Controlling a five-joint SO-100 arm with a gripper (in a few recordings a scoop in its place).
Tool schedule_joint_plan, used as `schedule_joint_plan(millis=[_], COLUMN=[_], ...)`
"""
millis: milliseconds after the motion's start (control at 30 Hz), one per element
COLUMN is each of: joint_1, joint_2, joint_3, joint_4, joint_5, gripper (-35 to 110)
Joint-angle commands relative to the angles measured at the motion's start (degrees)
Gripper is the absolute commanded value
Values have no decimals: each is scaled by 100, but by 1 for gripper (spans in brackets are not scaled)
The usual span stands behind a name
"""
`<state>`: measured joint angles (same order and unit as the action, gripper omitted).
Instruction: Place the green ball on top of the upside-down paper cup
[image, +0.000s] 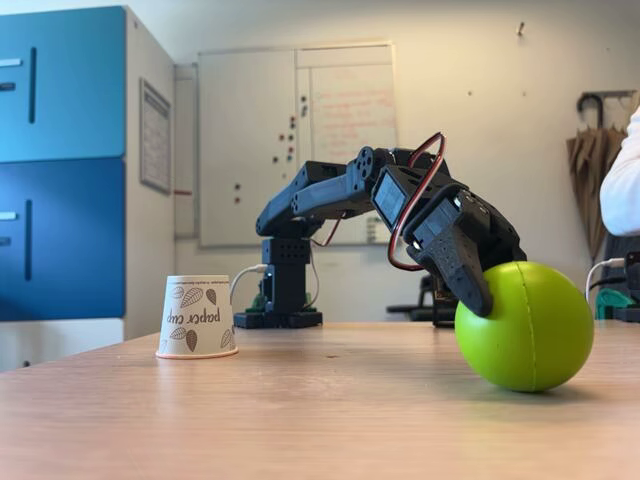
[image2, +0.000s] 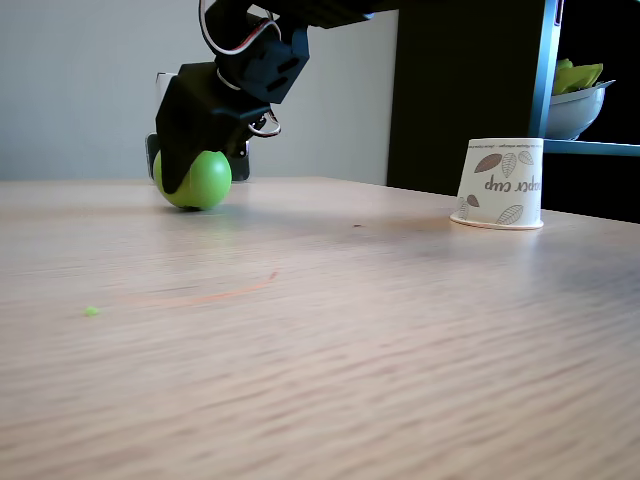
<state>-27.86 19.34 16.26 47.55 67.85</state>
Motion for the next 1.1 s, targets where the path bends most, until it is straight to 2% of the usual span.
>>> schedule_joint_plan(millis=[0,667,1067], joint_1=[0,-18,501], joint_2=[18,1969,4764], joint_3=[0,246,2672], joint_4=[-18,396,404], joint_5=[-18,-844,-1274], gripper=[23,23,23])
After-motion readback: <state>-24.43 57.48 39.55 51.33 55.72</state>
